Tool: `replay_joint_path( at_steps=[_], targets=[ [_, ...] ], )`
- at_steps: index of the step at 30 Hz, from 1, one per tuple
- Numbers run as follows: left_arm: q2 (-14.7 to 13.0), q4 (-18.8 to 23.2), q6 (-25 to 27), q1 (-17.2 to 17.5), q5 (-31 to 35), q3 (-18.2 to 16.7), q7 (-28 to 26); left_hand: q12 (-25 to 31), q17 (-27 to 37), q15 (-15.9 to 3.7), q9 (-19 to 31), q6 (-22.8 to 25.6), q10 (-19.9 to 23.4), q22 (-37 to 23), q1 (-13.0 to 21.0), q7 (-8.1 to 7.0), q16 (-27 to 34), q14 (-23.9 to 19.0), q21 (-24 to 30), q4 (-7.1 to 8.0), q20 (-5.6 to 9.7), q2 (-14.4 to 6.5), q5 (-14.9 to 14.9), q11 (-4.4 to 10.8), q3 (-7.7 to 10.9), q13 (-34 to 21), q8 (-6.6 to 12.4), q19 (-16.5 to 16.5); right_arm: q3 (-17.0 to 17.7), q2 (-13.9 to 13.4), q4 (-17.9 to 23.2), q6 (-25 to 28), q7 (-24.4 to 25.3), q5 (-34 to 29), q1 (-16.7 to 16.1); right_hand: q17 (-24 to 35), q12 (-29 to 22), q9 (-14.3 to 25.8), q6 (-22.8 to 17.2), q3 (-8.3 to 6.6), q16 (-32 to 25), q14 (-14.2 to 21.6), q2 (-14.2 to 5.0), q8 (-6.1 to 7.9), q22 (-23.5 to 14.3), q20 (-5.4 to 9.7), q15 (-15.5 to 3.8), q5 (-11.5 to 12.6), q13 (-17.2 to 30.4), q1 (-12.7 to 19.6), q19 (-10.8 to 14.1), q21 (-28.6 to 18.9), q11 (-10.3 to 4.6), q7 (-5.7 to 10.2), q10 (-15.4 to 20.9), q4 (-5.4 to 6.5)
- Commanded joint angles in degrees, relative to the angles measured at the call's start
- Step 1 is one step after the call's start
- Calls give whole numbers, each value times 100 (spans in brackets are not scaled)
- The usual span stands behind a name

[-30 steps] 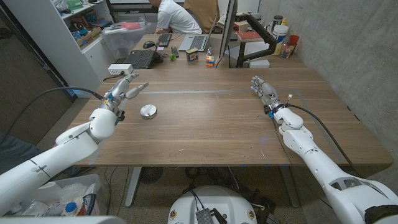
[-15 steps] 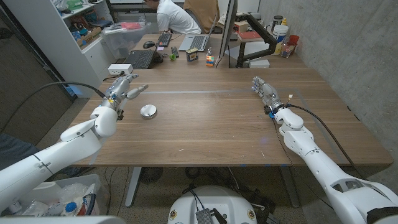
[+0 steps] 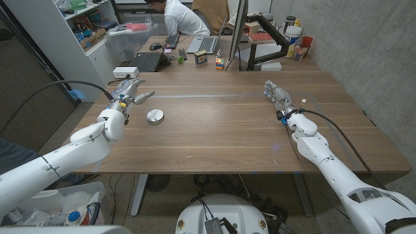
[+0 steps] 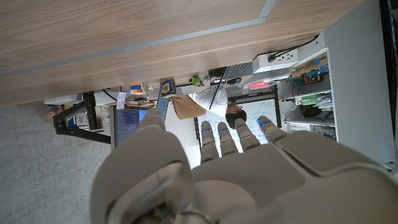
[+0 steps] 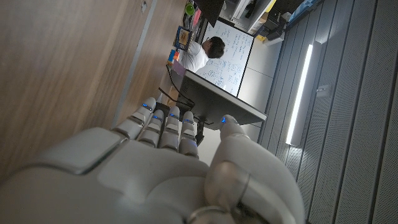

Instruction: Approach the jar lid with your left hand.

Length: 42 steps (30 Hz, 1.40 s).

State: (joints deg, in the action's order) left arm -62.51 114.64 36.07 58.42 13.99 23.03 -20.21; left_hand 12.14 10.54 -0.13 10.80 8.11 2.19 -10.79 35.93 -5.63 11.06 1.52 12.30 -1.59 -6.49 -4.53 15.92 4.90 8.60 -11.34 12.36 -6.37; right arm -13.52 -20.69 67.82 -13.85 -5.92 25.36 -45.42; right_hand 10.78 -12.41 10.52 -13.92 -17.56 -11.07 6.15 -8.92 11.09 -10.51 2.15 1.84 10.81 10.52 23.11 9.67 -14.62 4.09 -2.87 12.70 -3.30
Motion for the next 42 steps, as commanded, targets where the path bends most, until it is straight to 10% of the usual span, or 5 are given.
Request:
replay_joint_path(
  at_steps=[1, 42],
  targets=[
    [44, -131, 411, -487, 415, 532, 308, -15, 29, 27, 26, 9, -68, -22, 67, -17, 11, -2, 36, -56, -61, 14, 39, 19, 26, -10, 36, -12, -5, -21, 27, -2, 48, -3, -25, 10, 5, 25, -41, 24, -13, 42, -17, 2, -25, 3, -21, 24, 20, 54, 55, 24, -7, 22, 28, -18],
    [604, -810, 381, -1074, 895, 1382, 611, -34, 45, 59, 32, -16, -128, -22, 154, -48, 26, -38, 49, -140, -169, 133, 77, 7, -22, -18, 5, 50, 29, -80, -67, -65, -63, 30, 22, 10, 8, 26, -44, 27, -9, 38, -20, 1, -27, 0, -20, 24, 21, 57, 58, 57, -13, 41, 26, -19]
  ],
)
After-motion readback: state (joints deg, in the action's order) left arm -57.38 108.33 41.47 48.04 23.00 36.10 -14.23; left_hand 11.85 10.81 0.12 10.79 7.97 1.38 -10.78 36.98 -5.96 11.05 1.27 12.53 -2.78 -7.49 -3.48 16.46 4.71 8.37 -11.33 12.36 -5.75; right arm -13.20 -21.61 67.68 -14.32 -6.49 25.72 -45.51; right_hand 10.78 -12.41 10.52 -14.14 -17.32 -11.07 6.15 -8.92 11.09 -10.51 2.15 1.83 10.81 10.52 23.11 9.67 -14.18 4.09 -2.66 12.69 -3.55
